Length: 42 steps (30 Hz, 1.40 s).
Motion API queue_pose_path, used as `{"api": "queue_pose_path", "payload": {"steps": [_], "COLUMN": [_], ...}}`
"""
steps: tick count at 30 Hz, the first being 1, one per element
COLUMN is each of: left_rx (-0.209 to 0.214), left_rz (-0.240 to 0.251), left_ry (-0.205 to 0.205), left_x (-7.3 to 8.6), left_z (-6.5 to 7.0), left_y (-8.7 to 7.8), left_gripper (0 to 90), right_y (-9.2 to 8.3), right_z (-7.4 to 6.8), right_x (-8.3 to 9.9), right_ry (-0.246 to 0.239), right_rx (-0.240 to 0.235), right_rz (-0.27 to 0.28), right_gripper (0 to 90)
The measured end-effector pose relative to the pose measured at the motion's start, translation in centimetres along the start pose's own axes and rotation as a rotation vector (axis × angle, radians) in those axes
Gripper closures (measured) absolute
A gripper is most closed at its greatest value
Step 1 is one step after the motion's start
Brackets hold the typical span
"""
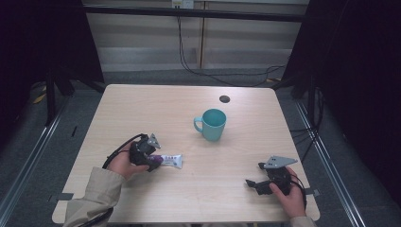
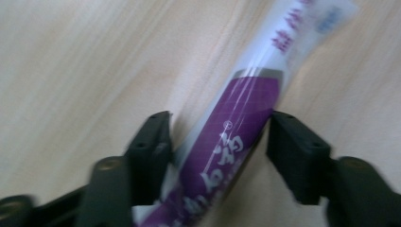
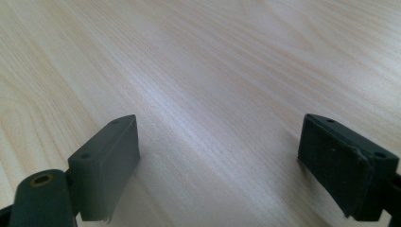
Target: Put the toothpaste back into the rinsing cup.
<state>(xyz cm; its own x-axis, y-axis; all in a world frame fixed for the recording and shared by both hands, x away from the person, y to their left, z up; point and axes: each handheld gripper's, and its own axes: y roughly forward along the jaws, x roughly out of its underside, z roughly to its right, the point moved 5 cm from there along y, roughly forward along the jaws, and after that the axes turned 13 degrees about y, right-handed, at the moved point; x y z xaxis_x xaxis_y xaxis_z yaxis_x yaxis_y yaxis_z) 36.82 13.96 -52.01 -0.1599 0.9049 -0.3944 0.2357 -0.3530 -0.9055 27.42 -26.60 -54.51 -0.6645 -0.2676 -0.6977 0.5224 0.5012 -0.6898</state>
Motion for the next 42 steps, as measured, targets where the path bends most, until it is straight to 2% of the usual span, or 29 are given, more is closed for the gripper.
{"api": "queue_pose_path", "payload": {"steps": [1,2,3,4,5,6,7,8,9,11,14,15,18,22,24,27,28,34,38,42], "left_rx": [0.027,0.027,0.033,0.052,0.052,0.046,0.043,0.050,0.072,0.086,0.081,0.068,0.068,0.061,0.049,0.070,0.067,0.068,0.069,0.064], "left_rz": [-0.004,-0.004,-0.002,-0.014,-0.014,-0.025,-0.039,-0.049,-0.046,-0.028,-0.020,-0.006,0.015,0.030,0.050,0.079,0.079,0.115,0.148,0.179], "left_ry": [-0.019,-0.019,-0.026,-0.049,-0.049,-0.068,-0.061,-0.087,-0.121,-0.131,-0.131,-0.140,-0.150,-0.146,-0.162,-0.183,-0.171,-0.184,-0.181,-0.179], "left_x": [0.1,0.1,0.1,0.0,0.0,-0.1,-0.2,-0.3,-0.4,-0.4,-0.4,-0.4,-0.3,-0.4,-0.6,-0.8,-0.8,-1.3,-2.0,-3.1], "left_z": [0.0,0.0,0.2,0.4,0.4,0.6,0.6,0.6,0.7,0.9,1.1,1.1,1.2,1.3,1.5,1.7,1.7,2.1,2.4,2.7], "left_y": [-0.1,-0.1,-0.2,-0.3,-0.3,-0.3,-0.3,-0.4,-0.4,-0.5,-0.5,-0.6,-0.8,-1.2,-1.6,-1.9,-2.0,-2.2,-2.2,-2.2], "left_gripper": [49.0,53.3,53.3,62.3,64.7,64.7,66.9,70.6,70.6,72.3,72.6,72.5,72.5,72.6,72.6,72.6,72.6,72.6,72.6,72.6], "right_y": [0.0,0.0,0.0,0.0,0.0,0.0,0.0,0.0,0.0,0.0,0.0,0.0,0.1,0.0,0.0,0.1,0.1,0.3,0.6,1.0], "right_z": [0.0,0.0,0.0,0.0,0.0,0.0,0.0,0.0,0.0,0.0,0.0,0.0,0.0,0.0,0.0,0.0,0.0,-0.4,-1.1,-1.6], "right_x": [0.0,0.0,0.0,0.0,0.0,0.0,0.0,0.0,0.0,0.0,0.0,0.0,0.0,0.0,0.0,0.0,0.0,-0.2,-0.6,-1.5], "right_ry": [0.002,0.002,0.002,0.002,0.002,0.001,0.000,0.001,0.001,0.001,0.001,0.003,0.000,-0.004,-0.005,-0.004,-0.004,0.028,0.062,0.052], "right_rx": [0.000,0.000,0.000,0.000,0.000,0.000,0.000,0.000,0.000,0.001,0.001,0.000,0.000,0.006,0.006,0.006,0.006,0.031,-0.009,-0.003], "right_rz": [0.000,0.000,-0.001,0.000,0.000,0.000,0.000,0.000,0.000,0.000,0.000,-0.001,0.000,-0.003,-0.003,-0.004,-0.003,0.005,0.008,0.000], "right_gripper": [12.5,12.5,12.5,12.5,12.5,12.5,12.5,12.5,12.5,12.5,12.5,12.5,12.5,12.4,12.4,12.4,12.3,12.1,13.8,17.5]}}
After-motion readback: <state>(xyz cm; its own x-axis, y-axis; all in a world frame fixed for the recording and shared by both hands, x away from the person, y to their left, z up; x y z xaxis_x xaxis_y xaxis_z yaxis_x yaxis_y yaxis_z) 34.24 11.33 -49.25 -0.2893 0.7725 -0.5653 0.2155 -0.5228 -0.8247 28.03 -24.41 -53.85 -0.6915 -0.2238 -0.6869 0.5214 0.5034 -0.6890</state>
